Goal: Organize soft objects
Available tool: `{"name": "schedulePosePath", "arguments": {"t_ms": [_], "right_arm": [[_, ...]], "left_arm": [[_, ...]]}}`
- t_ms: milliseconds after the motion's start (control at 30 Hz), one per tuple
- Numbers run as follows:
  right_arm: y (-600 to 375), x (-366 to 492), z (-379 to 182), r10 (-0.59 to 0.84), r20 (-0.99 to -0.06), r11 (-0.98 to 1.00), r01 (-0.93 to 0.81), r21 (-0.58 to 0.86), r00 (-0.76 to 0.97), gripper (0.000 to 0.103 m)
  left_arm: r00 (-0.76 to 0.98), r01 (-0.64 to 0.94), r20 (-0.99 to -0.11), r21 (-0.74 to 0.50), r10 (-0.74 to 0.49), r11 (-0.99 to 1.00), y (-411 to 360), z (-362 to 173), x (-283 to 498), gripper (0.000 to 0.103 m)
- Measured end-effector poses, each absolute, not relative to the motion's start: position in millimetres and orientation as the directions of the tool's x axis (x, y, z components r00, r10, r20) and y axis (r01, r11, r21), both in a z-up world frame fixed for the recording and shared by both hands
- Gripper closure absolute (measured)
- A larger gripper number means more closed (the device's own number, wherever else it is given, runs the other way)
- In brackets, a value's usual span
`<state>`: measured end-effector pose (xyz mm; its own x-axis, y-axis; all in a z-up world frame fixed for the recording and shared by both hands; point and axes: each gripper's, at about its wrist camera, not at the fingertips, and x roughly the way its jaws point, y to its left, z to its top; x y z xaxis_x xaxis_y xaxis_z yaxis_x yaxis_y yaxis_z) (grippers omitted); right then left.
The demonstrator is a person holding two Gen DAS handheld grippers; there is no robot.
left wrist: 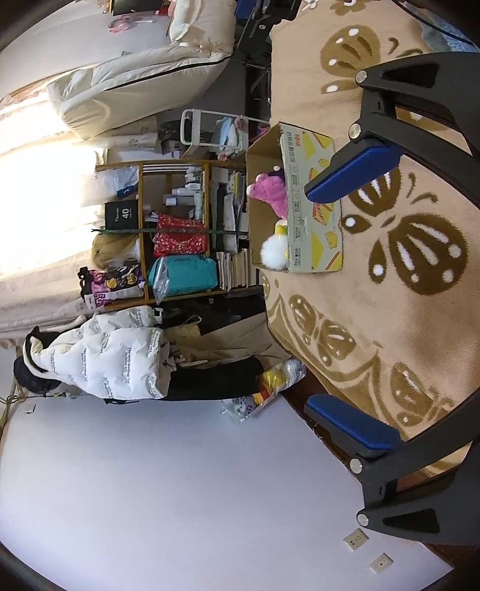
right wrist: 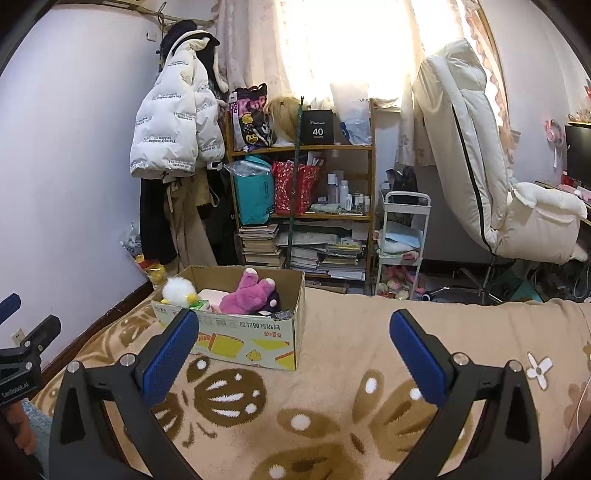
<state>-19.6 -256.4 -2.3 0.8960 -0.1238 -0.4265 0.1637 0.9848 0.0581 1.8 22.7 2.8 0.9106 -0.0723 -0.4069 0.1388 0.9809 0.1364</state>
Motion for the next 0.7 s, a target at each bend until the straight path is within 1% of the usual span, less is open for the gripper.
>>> {"name": "schedulePosePath", "arguments": {"t_ms": [300,700], "right_arm": [[-258.9,-13.9,-5.4,-0.131,-0.431,0.982,0.176,0.067,0.893,0.0],[-256.3,-13.4,-6.9,-0.128,-0.426,0.984,0.168,0.058,0.896,0.0]], "left_arm": [[0.902,0.149,-0.424,0.126,-0.082,0.981,23.8,2.1,4.0,0.001],[0.901,0.155,-0.426,0.135,-0.084,0.979,20.8,2.5,5.4,0.001]]}}
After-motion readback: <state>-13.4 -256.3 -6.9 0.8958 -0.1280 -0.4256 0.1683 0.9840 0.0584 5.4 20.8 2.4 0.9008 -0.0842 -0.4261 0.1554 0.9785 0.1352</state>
